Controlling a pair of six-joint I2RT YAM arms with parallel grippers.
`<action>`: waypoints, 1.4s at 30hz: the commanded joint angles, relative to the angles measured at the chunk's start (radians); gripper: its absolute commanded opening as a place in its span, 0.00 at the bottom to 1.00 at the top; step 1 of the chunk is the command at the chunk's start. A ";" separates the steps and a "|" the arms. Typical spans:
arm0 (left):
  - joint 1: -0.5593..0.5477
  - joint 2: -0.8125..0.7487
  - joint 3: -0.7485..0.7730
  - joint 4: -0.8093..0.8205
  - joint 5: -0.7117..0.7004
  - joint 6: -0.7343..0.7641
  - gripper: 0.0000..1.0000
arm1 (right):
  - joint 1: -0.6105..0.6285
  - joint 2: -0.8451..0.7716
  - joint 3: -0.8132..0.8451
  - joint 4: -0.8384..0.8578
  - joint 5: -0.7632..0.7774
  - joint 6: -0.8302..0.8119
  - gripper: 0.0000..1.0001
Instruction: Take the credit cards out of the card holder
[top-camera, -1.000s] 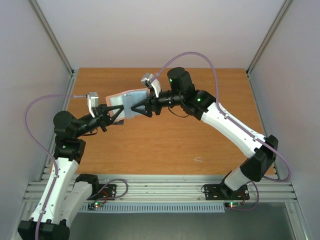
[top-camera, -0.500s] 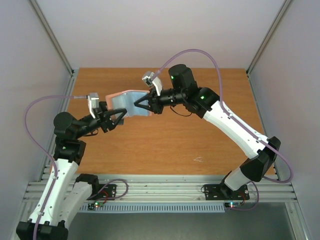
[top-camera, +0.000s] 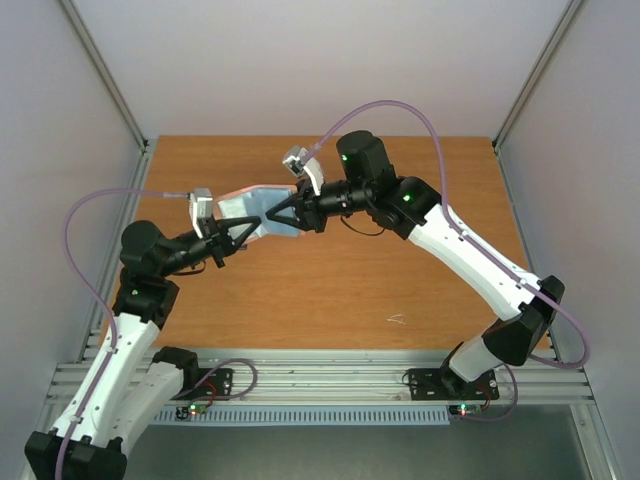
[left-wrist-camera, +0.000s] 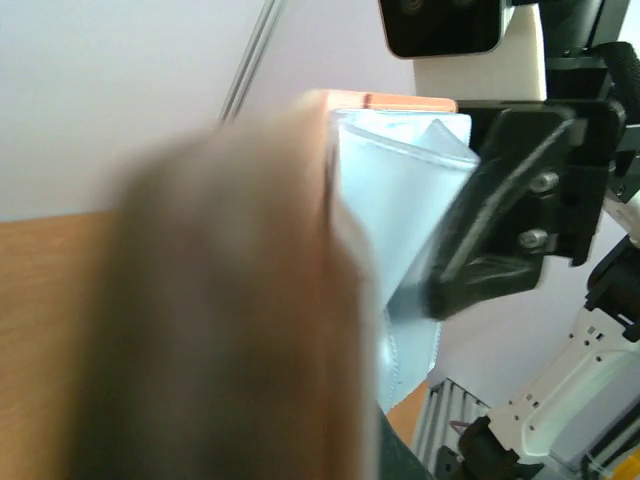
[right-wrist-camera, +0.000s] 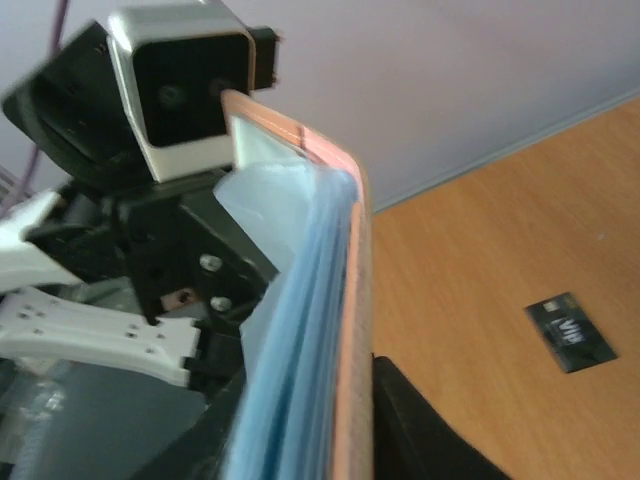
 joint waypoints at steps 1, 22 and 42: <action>-0.006 -0.019 -0.008 0.039 -0.012 0.019 0.00 | -0.009 -0.068 0.029 -0.012 -0.085 -0.007 0.35; 0.024 -0.034 0.003 0.111 0.055 -0.018 0.00 | -0.116 -0.048 0.079 -0.223 0.021 -0.125 0.71; 0.020 -0.044 0.017 0.139 0.190 0.083 0.00 | -0.067 0.038 0.184 -0.319 -0.102 -0.263 0.42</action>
